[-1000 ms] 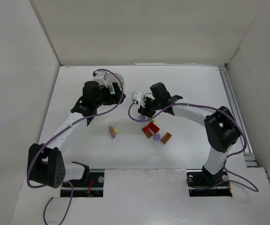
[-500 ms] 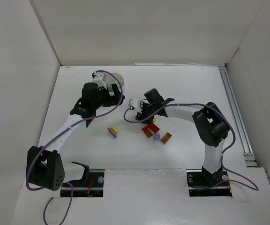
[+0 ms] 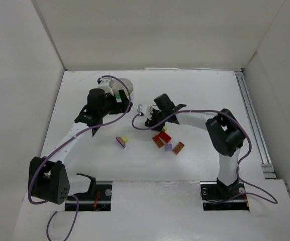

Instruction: Sort the legos into containers by color

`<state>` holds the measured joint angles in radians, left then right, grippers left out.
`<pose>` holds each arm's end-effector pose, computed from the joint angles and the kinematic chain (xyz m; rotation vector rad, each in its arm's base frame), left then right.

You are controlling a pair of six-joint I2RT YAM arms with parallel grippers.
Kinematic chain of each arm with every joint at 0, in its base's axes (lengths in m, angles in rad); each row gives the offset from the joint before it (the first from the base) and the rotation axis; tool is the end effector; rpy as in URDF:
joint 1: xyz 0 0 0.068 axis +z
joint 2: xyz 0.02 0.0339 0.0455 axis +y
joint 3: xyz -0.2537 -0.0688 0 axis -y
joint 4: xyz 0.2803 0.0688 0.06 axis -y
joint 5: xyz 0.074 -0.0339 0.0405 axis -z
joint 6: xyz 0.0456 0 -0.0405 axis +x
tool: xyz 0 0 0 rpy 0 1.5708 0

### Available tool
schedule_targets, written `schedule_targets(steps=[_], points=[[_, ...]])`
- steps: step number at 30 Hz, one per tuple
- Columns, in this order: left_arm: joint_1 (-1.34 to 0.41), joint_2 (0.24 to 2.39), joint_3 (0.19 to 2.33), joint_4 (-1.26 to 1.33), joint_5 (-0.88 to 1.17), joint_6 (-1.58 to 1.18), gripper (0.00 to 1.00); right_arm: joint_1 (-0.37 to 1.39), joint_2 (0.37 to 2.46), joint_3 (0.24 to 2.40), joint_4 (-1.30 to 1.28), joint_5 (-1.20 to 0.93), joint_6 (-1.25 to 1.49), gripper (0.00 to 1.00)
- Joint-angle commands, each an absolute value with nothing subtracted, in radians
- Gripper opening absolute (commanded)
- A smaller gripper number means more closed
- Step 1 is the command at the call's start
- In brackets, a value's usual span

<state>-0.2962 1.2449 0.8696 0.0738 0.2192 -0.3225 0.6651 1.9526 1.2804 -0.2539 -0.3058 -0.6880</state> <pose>0.3173 -0.1072 0.2717 0.1294 1.9090 -0.6274 0.3392 0.2835 0.1274 -1.6458 1.8466 0.3712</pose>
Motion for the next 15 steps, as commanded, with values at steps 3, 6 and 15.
schedule_targets(steps=[3, 6, 15], points=[[-0.291, 1.206, 0.865, 0.081, 0.202, -0.321, 0.99, 0.678, 1.973, 1.322, -0.235, -0.345, -0.690, 0.54], [-0.291, 1.206, 0.856, 0.081, 0.193, -0.321, 0.99, 0.678, 1.982, 1.331, -0.235, -0.357, -0.690, 0.45], [-0.291, 1.187, 0.856, 0.063, 0.144, -0.331, 0.99, 0.678, 1.936, 1.373, -0.235, -0.405, -0.686, 0.27]])
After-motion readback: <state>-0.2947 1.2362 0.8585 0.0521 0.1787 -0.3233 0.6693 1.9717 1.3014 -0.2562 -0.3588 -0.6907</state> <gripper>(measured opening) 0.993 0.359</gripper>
